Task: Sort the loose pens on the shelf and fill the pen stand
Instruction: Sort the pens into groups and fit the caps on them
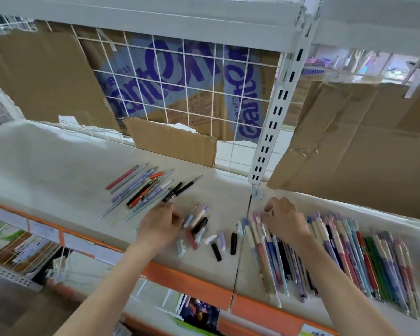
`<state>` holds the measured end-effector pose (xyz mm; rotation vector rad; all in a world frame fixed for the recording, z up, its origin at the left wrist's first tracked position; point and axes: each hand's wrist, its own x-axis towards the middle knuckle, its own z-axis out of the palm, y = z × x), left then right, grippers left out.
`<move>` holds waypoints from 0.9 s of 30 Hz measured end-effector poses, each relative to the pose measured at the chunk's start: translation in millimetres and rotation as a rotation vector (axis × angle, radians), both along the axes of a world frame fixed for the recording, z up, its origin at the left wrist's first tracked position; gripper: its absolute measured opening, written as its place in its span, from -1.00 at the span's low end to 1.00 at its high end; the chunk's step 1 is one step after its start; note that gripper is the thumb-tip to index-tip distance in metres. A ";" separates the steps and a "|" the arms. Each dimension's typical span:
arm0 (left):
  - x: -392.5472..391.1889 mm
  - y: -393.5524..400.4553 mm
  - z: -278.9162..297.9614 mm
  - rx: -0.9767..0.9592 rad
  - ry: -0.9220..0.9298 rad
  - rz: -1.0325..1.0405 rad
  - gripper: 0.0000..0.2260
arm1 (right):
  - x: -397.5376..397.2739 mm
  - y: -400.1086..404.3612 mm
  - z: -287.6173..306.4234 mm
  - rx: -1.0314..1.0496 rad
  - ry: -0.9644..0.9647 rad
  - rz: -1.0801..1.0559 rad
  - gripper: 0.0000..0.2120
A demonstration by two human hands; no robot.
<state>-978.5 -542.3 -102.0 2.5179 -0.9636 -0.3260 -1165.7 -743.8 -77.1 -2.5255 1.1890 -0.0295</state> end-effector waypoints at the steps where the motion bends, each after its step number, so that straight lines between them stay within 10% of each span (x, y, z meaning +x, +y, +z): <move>1: -0.1 -0.3 0.1 0.016 -0.017 -0.010 -0.82 | 6.0 -1.3 -0.2 -0.001 -0.035 -0.019 -0.82; 9: -9.9 5.7 7.9 -0.095 -0.091 -0.033 -0.84 | 47.9 -18.9 -15.0 0.048 -0.150 -0.078 -0.80; 13: -26.7 11.1 20.7 -0.311 0.185 -0.126 -0.91 | 39.9 -17.8 -14.3 0.093 -0.266 -0.089 -0.81; 20: -45.4 5.8 19.9 -0.402 0.377 -0.191 -0.89 | 27.9 29.3 7.1 0.971 -0.936 -0.041 -0.82; 27: -47.4 5.2 20.4 -0.442 0.378 -0.198 -0.88 | 29.6 42.9 15.1 1.000 -1.024 0.037 -0.89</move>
